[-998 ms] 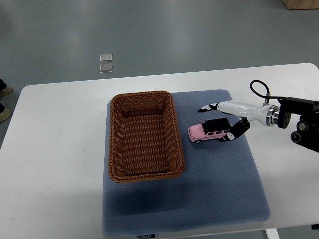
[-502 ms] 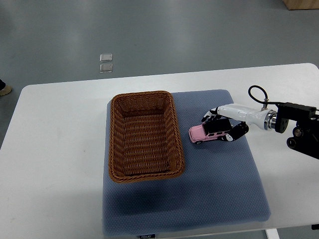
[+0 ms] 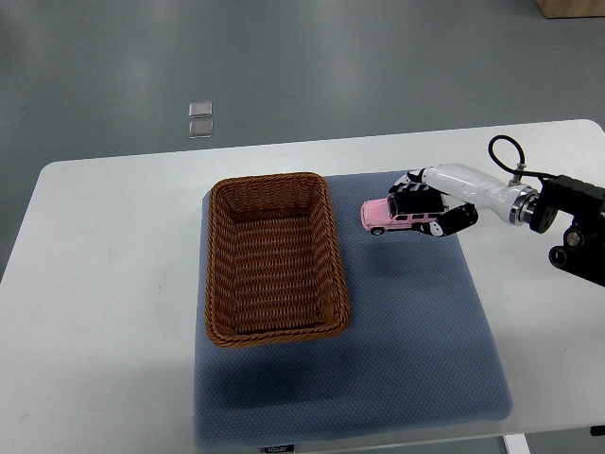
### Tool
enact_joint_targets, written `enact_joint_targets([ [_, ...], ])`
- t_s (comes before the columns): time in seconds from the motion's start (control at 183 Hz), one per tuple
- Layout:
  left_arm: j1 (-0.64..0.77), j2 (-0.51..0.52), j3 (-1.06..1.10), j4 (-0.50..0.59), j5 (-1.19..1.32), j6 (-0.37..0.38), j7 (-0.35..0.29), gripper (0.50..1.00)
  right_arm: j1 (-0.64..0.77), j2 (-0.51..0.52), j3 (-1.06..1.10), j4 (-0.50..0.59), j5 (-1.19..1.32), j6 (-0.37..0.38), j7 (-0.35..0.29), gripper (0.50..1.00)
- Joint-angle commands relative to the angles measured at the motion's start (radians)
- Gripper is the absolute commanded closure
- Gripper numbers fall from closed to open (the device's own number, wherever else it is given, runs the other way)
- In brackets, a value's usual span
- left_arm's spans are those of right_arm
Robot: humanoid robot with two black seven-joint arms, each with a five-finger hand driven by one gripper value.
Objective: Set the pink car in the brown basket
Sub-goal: 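Lift the SUV with the right hand and carry it over the basket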
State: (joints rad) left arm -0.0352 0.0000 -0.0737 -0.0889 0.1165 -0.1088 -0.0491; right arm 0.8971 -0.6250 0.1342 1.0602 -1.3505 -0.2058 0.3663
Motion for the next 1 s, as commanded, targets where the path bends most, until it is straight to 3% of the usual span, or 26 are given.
enact_joint_targets([
  [0.0,0.000,0.000,0.000,0.000,-0.001,0.000,0.000,0.500,0.036,-0.001,0.019,-0.002,0.002,-0.009,0.005,1.000],
  [0.502,0.000,0.000,0.000,-0.002,-0.001,0.000,0.000,0.500,0.195,0.229,0.016,-0.006,0.109,0.005,0.003,1.000],
  [0.872,0.000,0.000,0.000,-0.002,-0.001,0.000,0.000,0.500,0.218,0.383,-0.133,-0.075,0.102,0.003,0.002,1.000],
  [0.992,0.000,0.000,0.000,-0.002,0.000,0.000,0.000,0.500,0.213,0.412,-0.180,-0.149,0.103,0.003,0.000,1.000],
])
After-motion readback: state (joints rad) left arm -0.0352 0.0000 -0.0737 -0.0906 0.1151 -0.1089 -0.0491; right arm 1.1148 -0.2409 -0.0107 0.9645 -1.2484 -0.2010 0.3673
